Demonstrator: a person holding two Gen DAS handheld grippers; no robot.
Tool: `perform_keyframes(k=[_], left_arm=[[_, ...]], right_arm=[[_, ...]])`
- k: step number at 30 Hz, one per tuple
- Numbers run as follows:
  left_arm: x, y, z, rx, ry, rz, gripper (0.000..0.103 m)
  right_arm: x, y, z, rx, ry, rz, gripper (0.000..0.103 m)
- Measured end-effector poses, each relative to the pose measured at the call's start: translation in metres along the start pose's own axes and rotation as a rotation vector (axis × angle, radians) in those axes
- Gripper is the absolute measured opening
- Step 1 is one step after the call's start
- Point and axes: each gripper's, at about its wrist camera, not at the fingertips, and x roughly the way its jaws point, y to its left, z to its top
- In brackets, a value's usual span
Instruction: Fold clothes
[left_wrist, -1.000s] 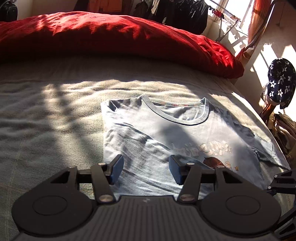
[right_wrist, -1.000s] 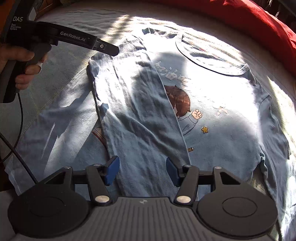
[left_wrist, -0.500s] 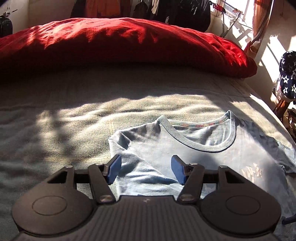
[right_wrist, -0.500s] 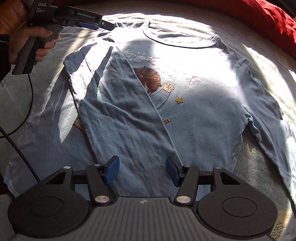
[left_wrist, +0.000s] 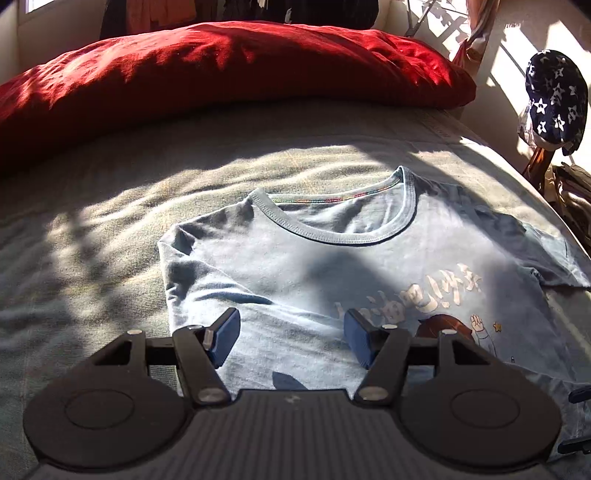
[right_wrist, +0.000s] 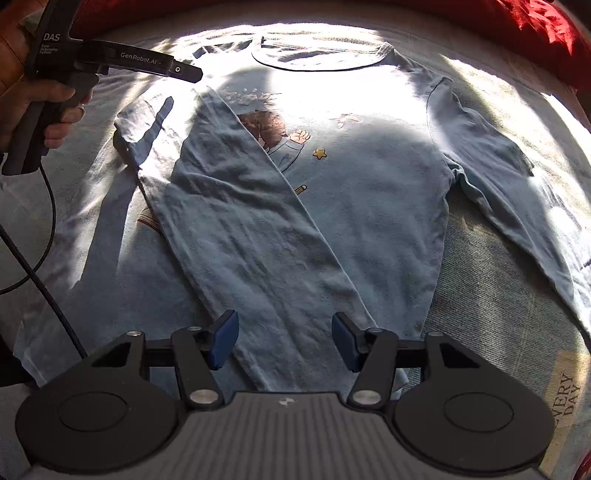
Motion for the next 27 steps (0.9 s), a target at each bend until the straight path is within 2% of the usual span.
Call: perform_keyframes(k=[4,9,11,14,17,20,27], left_arm=[[-0.011,-0.024,-0.019,0.040,0.019,-0.022,0.062],[-0.019,-0.046,-0.034,0.053,0.042,-0.034,0.062],[-0.023,-0.051,-0.037,0.042,0.040,-0.037,0.062],[-0.027,-0.057,-0.041,0.031,0.036,-0.035,0.062],[-0.031,-0.061,-0.047,0.018,0.039,-0.025,0.062],[-0.037,-0.064,-0.051,0.011,0.049,-0.024,0.062],[-0.054,-0.064,-0.064,-0.007,0.091,-0.019,0.062]], right_arm=[[-0.009,0.016,-0.022,-0.240,0.003,-0.037,0.053],[-0.013,0.029,-0.047,-0.499,0.019,-0.053,0.030],[-0.012,0.033,-0.056,-0.583,0.025,-0.054,0.025],[-0.010,0.038,-0.067,-0.677,0.029,-0.048,0.022],[-0.004,0.043,-0.076,-0.761,0.023,-0.078,0.020],[-0.004,0.045,-0.079,-0.803,0.020,-0.090,0.006],[-0.021,0.035,-0.069,-0.732,0.040,-0.014,0.005]])
